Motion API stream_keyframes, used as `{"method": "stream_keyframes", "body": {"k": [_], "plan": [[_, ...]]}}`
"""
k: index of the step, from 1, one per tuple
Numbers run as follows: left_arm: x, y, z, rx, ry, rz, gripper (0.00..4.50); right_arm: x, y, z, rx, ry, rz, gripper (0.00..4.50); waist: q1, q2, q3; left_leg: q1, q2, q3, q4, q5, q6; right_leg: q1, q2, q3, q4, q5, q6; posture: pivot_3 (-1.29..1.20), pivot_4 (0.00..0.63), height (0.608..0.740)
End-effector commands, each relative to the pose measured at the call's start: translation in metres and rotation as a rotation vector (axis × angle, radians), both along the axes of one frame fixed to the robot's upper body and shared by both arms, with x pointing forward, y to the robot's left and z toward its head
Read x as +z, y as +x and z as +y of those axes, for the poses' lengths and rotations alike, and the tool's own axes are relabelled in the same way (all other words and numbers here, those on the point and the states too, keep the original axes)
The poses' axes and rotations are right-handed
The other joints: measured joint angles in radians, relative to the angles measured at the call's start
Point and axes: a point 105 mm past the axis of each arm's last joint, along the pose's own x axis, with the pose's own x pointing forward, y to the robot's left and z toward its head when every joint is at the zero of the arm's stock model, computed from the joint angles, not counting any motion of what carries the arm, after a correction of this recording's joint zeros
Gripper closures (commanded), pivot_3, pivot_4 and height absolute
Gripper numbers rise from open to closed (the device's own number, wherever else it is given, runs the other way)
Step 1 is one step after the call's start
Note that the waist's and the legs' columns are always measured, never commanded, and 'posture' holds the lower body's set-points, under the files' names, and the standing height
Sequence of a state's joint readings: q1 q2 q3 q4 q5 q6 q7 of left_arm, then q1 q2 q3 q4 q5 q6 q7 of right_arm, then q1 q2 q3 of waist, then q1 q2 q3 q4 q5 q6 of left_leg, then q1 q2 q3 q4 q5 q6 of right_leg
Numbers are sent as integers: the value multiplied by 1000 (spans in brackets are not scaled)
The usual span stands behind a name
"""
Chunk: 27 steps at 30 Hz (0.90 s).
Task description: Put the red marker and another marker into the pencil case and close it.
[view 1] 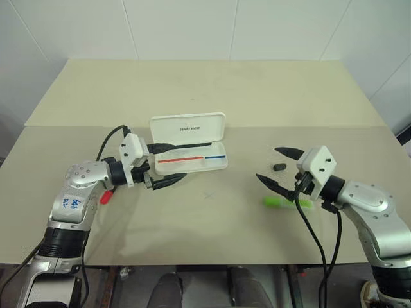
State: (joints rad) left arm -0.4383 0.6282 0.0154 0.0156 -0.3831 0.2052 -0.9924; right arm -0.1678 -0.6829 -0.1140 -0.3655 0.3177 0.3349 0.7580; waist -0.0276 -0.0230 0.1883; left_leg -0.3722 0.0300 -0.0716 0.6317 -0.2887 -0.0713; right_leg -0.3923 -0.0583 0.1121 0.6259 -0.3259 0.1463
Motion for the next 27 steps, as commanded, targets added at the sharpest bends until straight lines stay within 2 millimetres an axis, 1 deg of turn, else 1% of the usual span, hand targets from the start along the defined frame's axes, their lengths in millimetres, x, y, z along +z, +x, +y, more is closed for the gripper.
{"method": "stream_keyframes", "body": {"k": [1, 3, 5, 8, 10, 12, 13, 15, 17, 19, 21, 23, 25, 27], "plan": [[4, -4, -5, -62, 30, -30, 13, 10, 5, 3, 5, 41, -39, 0, -4, 0, 0, 0, 0, 0, 0, 0, 0, 0, 0, 0, 0, 0, 0, 0, 150, 740], [-3, -4, -4, -80, 44, -22, 13, 4, 8, 10, 24, 31, -39, 0, -5, 0, 0, 1, 0, 0, 0, 0, 0, 0, 0, 0, 1, 0, 0, 0, 150, 740], [-5, -2, -4, -81, 48, -14, 13, 4, 6, 16, 50, 31, -37, 0, -3, 0, 0, 1, 0, 0, 0, 0, 0, 0, 1, 0, 2, 0, 0, 0, 150, 740], [-5, 0, -4, -114, 72, -12, 13, 5, 2, 16, 70, 25, -31, 0, -1, 0, 0, 1, 0, 0, 0, 0, 1, 0, 1, 0, 1, 0, 0, 0, 150, 740], [2, 4, -2, -133, 101, -34, 13, 7, 0, 12, 79, 18, -24, 0, 3, 0, 1, 0, 0, 0, 0, 0, 1, 0, 0, 0, 1, 0, 0, 0, 150, 740], [7, 7, 1, -136, 118, -61, 13, 9, -1, 14, 102, 20, -20, 0, 3, 0, 1, 0, 0, 0, 0, 0, 1, 0, 0, 0, 1, 0, 0, 0, 150, 740], [10, 9, 6, -130, 120, -66, 13, 11, -3, 20, 121, 20, -23, 0, 1, 0, 1, 0, 0, 0, 0, 0, 1, 0, 0, 0, 1, 0, 0, 0, 150, 740], [18, 13, 12, -122, 148, -85, 13, 16, -12, 32, 223, 17, 2, 0, -2, 0, 1, 0, 0, 0, 0, 0, 1, 0, 0, 0, 1, 0, 0, 0, 150, 740], [19, 15, 22, -111, 186, -86, 13, 19, -24, 50, 338, 3, 23, 0, -8, 0, 1, 0, 0, 0, 0, 0, 1, -1, 1, 0, 1, 0, 0, 0, 150, 740], [21, 14, 25, -119, 208, -73, 13, 26, -30, 61, 419, -8, 27, 0, -14, 1, 2, 0, 1, 0, -1, 0, 1, -1, 1, 0, 1, 0, 0, 0, 150, 740], [18, 10, 27, -143, 232, -54, 13, 33, -27, 67, 433, 7, 9, 0, -11, 1, 2, 0, 1, 0, -1, 0, 1, -1, 1, 0, 2, 0, 0, 0, 150, 740], [7, 11, 32, -142, 259, -16, 13, 39, -18, 68, 400, 33, -21, 0, -7, 1, 2, 0, 1, 0, 0, 0, 1, -1, 1, 0, 1, 0, 0, 0, 150, 740], [-1, 10, 35, -151, 277, 9, 13, 40, -12, 67, 368, 49, -39, 0, -3, 1, 2, 0, 1, 0, 0, 0, 1, -1, 1, 0, 1, 0, 0, 0, 150, 740], [-6, 9, 35, -161, 290, 20, 13, 39, -11, 66, 346, 56, -45, 0, 1, 0, 2, 0, 1, 0, 0, 0, 1, -2, 1, -1, 1, 0, 0, 0, 150, 740]]}}
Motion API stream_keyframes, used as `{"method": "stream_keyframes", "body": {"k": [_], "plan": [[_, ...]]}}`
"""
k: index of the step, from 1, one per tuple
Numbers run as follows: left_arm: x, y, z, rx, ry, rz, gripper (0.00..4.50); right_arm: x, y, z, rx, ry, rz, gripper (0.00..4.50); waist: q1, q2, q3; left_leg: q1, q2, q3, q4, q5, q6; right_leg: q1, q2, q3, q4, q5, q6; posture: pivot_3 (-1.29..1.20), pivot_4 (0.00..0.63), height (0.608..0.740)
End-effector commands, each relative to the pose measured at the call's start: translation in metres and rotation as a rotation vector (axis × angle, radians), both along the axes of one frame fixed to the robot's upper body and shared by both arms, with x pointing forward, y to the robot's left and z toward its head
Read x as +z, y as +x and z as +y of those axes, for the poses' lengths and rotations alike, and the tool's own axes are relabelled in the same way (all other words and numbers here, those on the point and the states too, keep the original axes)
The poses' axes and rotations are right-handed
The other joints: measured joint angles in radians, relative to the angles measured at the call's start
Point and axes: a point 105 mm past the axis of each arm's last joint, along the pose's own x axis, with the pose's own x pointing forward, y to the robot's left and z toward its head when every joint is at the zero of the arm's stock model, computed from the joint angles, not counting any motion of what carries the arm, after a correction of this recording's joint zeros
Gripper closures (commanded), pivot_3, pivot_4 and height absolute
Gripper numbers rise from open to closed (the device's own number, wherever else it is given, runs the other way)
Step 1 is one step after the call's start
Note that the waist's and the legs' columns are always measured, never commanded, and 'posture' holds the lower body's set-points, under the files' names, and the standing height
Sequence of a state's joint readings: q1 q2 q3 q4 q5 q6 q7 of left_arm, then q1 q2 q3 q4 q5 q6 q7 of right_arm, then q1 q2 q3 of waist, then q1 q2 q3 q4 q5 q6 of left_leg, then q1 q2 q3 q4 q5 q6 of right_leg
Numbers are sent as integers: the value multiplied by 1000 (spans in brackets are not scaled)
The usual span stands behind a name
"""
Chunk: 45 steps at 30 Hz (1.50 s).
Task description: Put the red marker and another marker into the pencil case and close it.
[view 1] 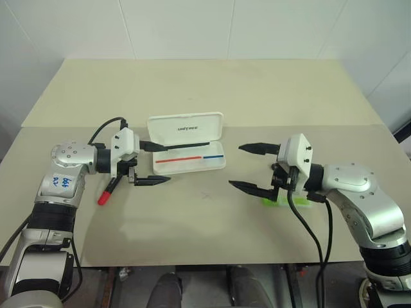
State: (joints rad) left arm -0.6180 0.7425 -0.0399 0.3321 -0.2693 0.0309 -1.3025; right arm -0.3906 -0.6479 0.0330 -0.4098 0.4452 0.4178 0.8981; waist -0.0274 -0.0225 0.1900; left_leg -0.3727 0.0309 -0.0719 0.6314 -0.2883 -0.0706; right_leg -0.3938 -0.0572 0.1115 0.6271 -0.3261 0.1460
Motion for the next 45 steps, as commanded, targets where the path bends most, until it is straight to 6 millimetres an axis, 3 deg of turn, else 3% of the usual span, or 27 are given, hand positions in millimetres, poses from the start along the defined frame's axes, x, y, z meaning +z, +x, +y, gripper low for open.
{"method": "stream_keyframes", "body": {"k": [1, 4, 9, 16, 21, 31, 34, 41, 45], "plan": [[-3, -1, 3, -19, 35, -8, 13, 6, 3, -3, -42, 24, -41, 0, 1, 0, 0, -1, 0, 0, 0, 0, 0, 0, 0, 0, 0, 0, 0, 0, 150, 740], [-5, 2, 5, -10, 38, -6, 13, 5, 3, -4, -59, 32, -42, 0, 0, 0, 0, -2, 0, 0, 0, 0, 0, -1, 0, 0, -1, 0, 0, 0, 150, 740], [-12, 9, 9, 10, 40, 14, 1603, 1, -4, -2, -85, 51, -38, 0, -2, 0, 0, -2, 0, 0, 0, 0, 0, -2, 0, 0, 0, 0, 0, 0, 150, 740], [-18, 19, 10, 10, 70, 24, 1603, -16, -12, -3, -51, -47, -32, 0, -1, -1, 1, -2, 0, 0, 1, 0, 0, -1, 0, 0, 1, 0, 0, 0, 150, 740], [-22, 28, 11, 43, 65, 52, 1603, -12, -9, -4, -66, -32, -43, 0, -1, -1, 1, -2, 0, 0, 1, 0, 0, -1, 0, 0, 1, 0, 0, 0, 150, 740], [-37, 29, 4, 8, 117, 84, 1603, -5, -8, -2, -79, -10, -57, 0, -1, -1, 1, -2, 0, 0, 2, 0, 0, -1, 0, 0, 2, 0, 0, 0, 150, 740], [-37, 29, 3, -1, 143, 65, 2131, -3, -7, -2, -81, -4, -63, 0, -3, -1, 1, -2, 0, 0, 2, 0, 0, -1, 0, 0, 2, 0, 0, 0, 150, 740], [-38, 30, 7, 4, 174, 51, 4483, 2, -6, 2, -79, 15, -73, 0, -2, -1, 1, -1, 0, 0, 1, 0, 0, -1, 0, 0, 2, 0, 0, 0, 150, 740], [-40, 29, 9, 6, 197, 47, 4483, 4, -5, 4, -76, 21, -76, 0, -2, -1, 1, -1, 0, 0, 2, 0, 1, -1, 0, 0, 3, 0, 0, 0, 150, 740]]}}
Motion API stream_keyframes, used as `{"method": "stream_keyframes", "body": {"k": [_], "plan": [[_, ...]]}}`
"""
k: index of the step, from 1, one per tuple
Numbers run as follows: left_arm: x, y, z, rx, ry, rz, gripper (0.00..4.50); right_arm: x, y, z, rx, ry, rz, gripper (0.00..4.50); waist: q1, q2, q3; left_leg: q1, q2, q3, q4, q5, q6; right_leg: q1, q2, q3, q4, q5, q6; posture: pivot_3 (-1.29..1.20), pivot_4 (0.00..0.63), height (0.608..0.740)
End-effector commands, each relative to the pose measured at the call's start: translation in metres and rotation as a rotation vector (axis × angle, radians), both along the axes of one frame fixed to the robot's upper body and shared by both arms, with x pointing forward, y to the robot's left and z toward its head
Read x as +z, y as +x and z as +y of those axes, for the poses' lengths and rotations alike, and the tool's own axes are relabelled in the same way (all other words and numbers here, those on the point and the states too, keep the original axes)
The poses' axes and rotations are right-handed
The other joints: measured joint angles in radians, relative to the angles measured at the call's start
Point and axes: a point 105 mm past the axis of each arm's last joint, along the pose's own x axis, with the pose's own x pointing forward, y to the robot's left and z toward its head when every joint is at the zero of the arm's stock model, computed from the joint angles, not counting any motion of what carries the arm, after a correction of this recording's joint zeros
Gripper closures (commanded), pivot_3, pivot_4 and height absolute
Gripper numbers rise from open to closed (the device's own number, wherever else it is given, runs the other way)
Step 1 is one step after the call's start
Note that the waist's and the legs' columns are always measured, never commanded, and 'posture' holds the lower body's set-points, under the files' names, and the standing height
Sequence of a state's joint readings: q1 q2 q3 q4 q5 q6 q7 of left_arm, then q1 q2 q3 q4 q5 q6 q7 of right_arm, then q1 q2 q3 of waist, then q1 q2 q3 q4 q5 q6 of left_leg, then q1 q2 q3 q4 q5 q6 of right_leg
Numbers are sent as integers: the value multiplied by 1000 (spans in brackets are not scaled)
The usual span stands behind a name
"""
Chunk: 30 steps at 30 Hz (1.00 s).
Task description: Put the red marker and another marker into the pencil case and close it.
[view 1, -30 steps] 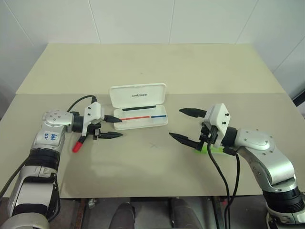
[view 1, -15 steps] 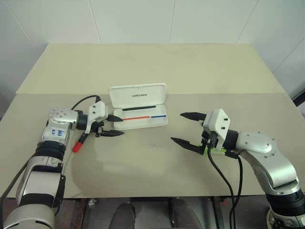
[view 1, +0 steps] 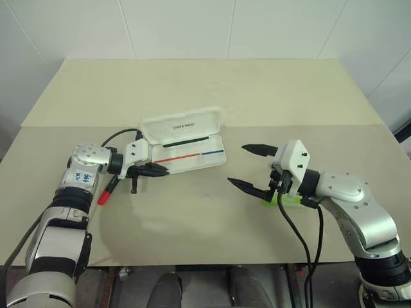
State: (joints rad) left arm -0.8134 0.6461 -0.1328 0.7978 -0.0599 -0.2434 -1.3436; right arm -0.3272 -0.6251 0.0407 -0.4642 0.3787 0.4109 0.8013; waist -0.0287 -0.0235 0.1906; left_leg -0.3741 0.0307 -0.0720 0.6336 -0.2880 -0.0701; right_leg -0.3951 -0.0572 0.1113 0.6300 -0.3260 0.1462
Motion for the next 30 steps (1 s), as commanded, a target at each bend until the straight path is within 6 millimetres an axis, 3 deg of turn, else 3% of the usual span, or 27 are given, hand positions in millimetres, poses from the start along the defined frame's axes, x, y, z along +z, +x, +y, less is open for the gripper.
{"method": "stream_keyframes", "body": {"k": [1, 13, 21, 30], "plan": [[-2, -1, 7, 9, 52, -1, 4483, 12, -5, 5, 23, 18, -47, 0, -1, 0, 0, 0, 0, 0, 0, 0, 0, 0, 0, 0, 0, 0, 0, 0, 150, 740], [14, -37, -23, -167, 72, 31, 4483, 7, -8, -7, 16, -12, -16, 0, 0, 0, 0, -1, 0, 0, -2, 0, 0, 0, 0, 0, -2, 0, 0, 0, 150, 740], [12, -58, -44, -160, 54, 91, 4483, 4, -13, -11, 13, -18, 6, 0, -1, 0, 0, 0, 0, 0, 0, 0, 0, 0, 0, 0, -1, 0, 0, 0, 150, 740], [2, -69, -47, -149, 71, 136, 4483, -5, -23, -24, -9, -50, 43, 0, 1, 0, 0, 0, 0, 0, 0, 0, 0, 0, 0, 0, -2, 0, 0, 0, 150, 740]]}}
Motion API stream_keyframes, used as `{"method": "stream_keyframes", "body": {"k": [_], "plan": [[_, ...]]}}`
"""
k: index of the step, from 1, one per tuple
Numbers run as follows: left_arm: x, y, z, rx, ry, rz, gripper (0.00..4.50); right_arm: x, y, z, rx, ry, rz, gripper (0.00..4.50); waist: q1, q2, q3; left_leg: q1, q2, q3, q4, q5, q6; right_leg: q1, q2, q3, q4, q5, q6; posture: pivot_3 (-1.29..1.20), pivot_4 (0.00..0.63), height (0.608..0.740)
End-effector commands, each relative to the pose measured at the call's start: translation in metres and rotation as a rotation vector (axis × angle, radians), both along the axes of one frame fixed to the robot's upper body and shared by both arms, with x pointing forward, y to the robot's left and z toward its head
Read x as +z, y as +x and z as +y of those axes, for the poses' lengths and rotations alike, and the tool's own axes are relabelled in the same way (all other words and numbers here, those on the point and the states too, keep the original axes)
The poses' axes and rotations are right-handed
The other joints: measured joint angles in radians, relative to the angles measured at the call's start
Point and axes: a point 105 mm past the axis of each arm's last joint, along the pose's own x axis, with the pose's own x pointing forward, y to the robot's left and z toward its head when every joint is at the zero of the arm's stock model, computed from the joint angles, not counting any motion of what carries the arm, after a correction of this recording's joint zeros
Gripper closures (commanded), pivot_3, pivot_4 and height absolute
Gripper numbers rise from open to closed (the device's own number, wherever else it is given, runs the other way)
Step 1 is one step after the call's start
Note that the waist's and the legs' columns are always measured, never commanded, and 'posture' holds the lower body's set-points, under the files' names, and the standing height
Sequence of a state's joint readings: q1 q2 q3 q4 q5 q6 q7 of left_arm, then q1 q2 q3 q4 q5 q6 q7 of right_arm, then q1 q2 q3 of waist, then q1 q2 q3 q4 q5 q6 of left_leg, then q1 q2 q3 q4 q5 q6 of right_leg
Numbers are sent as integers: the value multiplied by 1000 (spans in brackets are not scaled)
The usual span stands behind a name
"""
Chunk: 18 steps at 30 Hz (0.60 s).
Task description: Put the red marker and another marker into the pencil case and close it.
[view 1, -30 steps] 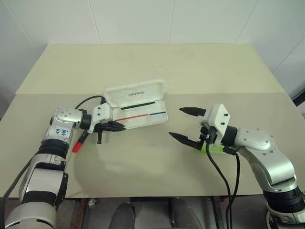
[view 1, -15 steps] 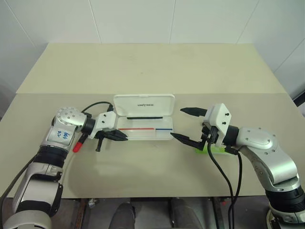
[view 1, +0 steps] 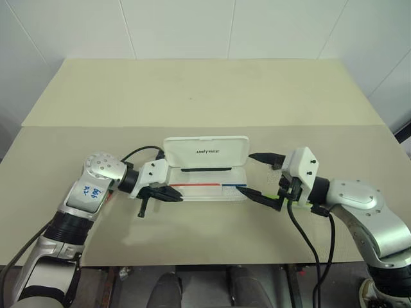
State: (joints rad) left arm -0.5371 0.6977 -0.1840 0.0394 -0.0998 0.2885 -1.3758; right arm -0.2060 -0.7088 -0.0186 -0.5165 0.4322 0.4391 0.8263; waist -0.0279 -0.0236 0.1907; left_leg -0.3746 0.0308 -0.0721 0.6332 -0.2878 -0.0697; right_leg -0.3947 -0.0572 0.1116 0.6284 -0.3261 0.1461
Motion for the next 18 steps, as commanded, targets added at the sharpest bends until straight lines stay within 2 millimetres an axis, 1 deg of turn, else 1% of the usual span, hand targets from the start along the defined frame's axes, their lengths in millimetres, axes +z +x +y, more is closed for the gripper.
{"method": "stream_keyframes", "body": {"k": [1, 7, 13, 16, 18], "plan": [[3, -6, -2, -14, -3, -12, 4483, 10, -10, -5, 14, -10, -39, 0, 0, 0, 0, 0, 0, 0, 0, 0, 0, 0, 0, 0, 0, 0, 0, 0, 150, 740], [-7, -6, 4, 3, 13, -2, 4483, 6, -19, -14, 23, -43, -13, 0, -1, 0, 0, 0, 0, 0, 0, 0, 0, 0, 0, 0, 0, 0, 0, 0, 150, 740], [-11, -8, 4, 1, 15, 8, 4483, 6, -20, -12, 31, -47, -13, 0, -1, 0, 0, 1, 0, 0, 0, 0, 0, 1, 0, 0, 0, 0, 0, 0, 150, 740], [-9, -12, 2, -18, 5, 23, 3736, 6, -19, -10, 36, -44, -15, 0, -1, 0, 0, 1, 0, 0, 0, 0, 0, 1, 0, 0, 0, 0, 0, 0, 150, 740], [-5, -20, 0, -51, -20, 64, 3079, 5, -18, -9, 40, -44, -15, 0, -1, 0, 0, 1, 0, 0, 0, 0, 0, 1, 0, 0, 0, 0, 0, 0, 150, 740]]}}
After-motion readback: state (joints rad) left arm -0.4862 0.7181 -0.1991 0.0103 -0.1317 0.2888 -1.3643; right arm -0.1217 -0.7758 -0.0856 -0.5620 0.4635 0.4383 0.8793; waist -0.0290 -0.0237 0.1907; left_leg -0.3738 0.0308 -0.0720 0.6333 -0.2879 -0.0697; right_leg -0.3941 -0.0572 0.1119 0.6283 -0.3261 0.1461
